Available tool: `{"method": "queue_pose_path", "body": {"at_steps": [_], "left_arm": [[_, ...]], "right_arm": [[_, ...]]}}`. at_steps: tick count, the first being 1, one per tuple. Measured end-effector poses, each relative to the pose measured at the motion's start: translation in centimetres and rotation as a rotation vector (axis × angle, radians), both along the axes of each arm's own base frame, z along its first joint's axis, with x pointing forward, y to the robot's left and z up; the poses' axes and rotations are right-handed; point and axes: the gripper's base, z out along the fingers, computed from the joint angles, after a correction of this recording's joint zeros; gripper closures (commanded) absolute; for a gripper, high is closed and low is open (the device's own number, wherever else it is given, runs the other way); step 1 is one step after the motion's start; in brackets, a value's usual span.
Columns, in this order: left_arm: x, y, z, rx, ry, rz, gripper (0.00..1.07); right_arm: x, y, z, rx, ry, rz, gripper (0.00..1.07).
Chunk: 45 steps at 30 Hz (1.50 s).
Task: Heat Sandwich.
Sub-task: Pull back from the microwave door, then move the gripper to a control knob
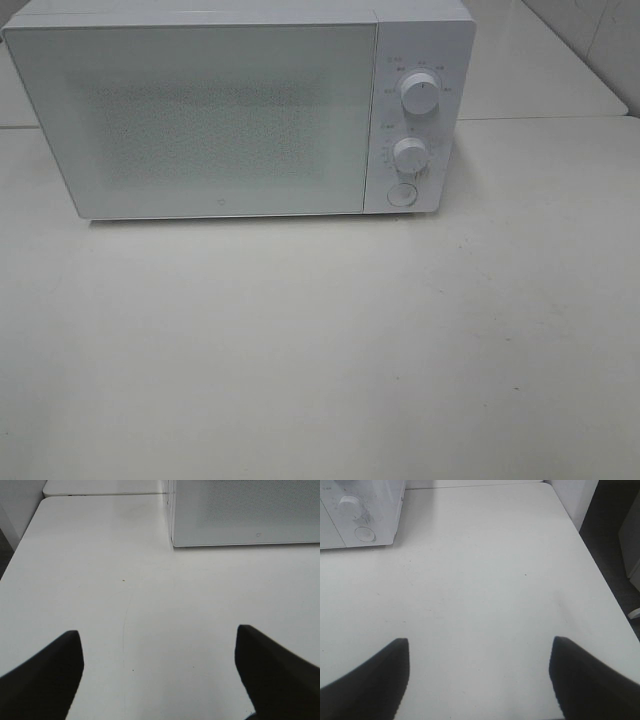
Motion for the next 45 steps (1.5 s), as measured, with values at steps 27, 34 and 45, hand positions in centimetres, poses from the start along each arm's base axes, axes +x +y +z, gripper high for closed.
{"method": "queue_pose_path", "body": {"at_steps": [27,34,45], "left_arm": [[0.0,0.0,0.0,0.0,0.0,0.0,0.3],[0.0,0.0,0.0,0.0,0.0,0.0,0.3],[0.0,0.0,0.0,0.0,0.0,0.0,0.3]], "right_arm": [[0.1,0.0,0.8,-0.003,-0.073,0.005,0.32],[0.9,0.2,2.6,-0.015,-0.277,0.025,0.32],[5.5,0.4,4.7,-0.029,-0.343,0.054,0.33]]}}
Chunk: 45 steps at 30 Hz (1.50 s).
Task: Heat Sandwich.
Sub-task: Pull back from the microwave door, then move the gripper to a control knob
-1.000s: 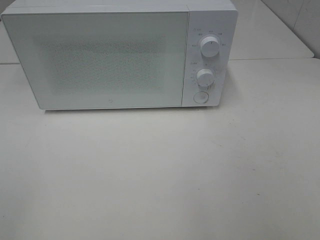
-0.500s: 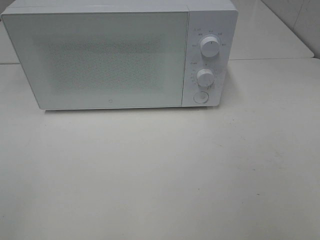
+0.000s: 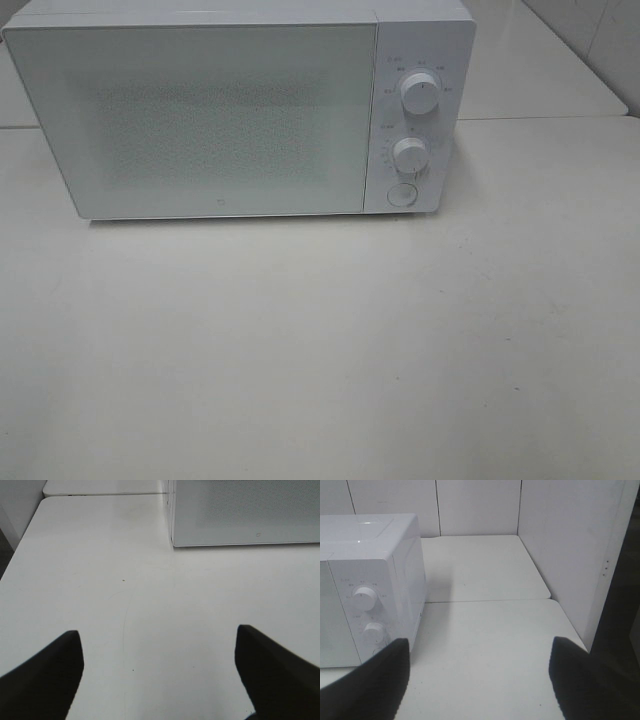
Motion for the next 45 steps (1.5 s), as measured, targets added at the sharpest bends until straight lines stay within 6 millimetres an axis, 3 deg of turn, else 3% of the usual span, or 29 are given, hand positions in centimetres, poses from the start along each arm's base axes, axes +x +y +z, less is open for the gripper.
{"method": "queue_pose_path", "body": {"at_steps": [8,15,36,45], "left_arm": [[0.0,0.0,0.0,0.001,0.0,0.0,0.3],[0.0,0.0,0.0,0.001,0.0,0.0,0.3],[0.0,0.0,0.0,0.003,0.0,-0.001,0.3],[0.0,0.0,0.0,0.003,0.0,-0.001,0.3]], "right_arm": [[4.3,0.3,1.0,-0.009,-0.057,0.028,0.34],[6.7,0.5,0.8,-0.01,-0.073,0.045,0.34],[14.9,3.7,-6.3,-0.117,-0.029,0.293,0.34],[16.9,5.6,-8.7,-0.093,-0.005,0.388,0.35]]}}
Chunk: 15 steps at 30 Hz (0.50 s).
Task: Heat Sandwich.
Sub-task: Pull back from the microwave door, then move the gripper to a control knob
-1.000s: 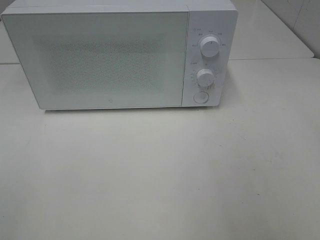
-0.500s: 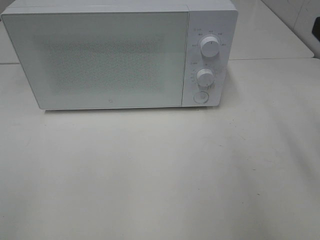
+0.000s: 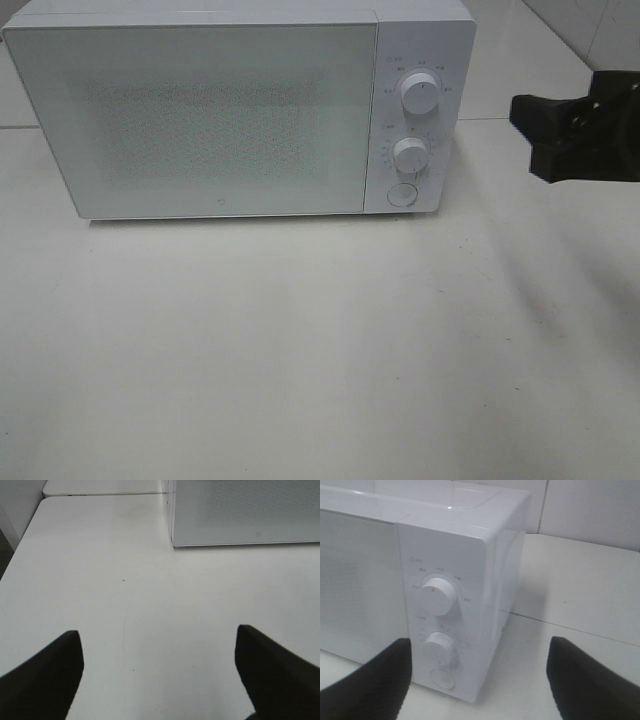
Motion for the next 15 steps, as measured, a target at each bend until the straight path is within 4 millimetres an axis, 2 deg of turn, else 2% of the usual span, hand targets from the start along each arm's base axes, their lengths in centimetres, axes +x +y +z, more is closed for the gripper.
{"method": "queue_pose_path", "body": {"at_steps": [1,5,15], "left_arm": [[0.0,0.0,0.0,0.0,0.0,0.0,0.3],[0.0,0.0,0.0,0.0,0.0,0.0,0.3],[0.0,0.0,0.0,0.0,0.0,0.0,0.3]], "right_arm": [[0.3,0.9,-0.6,0.004,0.008,0.04,0.35],[0.7,2.2,-1.9,0.016,0.047,0.072,0.35],[1.2,5.1,-4.7,0.029,0.104,0.04,0.35]]}}
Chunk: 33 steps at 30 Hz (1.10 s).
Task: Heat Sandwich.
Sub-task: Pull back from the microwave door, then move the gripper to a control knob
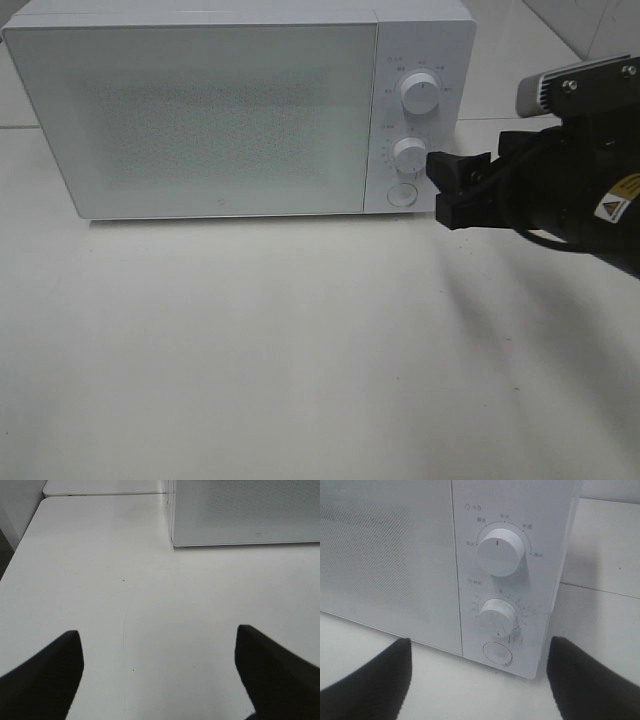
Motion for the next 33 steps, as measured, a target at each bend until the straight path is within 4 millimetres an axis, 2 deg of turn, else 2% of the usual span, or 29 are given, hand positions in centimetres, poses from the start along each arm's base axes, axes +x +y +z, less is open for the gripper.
{"method": "queue_pose_path", "body": {"at_steps": [9,18,23,33], "left_arm": [[0.0,0.0,0.0,0.0,0.001,0.0,0.3],[0.0,0.0,0.0,0.0,0.001,0.0,0.3],[0.0,0.0,0.0,0.0,0.001,0.0,0.3],[0.0,0.0,0.0,0.0,0.001,0.0,0.3]], "right_arm": [[0.2,3.2,-2.1,-0.024,0.008,-0.037,0.35],[2.8,5.8,-3.4,0.004,0.012,-0.106,0.35],[4.2,6.4,-4.4,0.013,0.004,-0.157,0.35],[5.1,5.8,-6.3,0.005,-0.048,-0.275,0.35]]}}
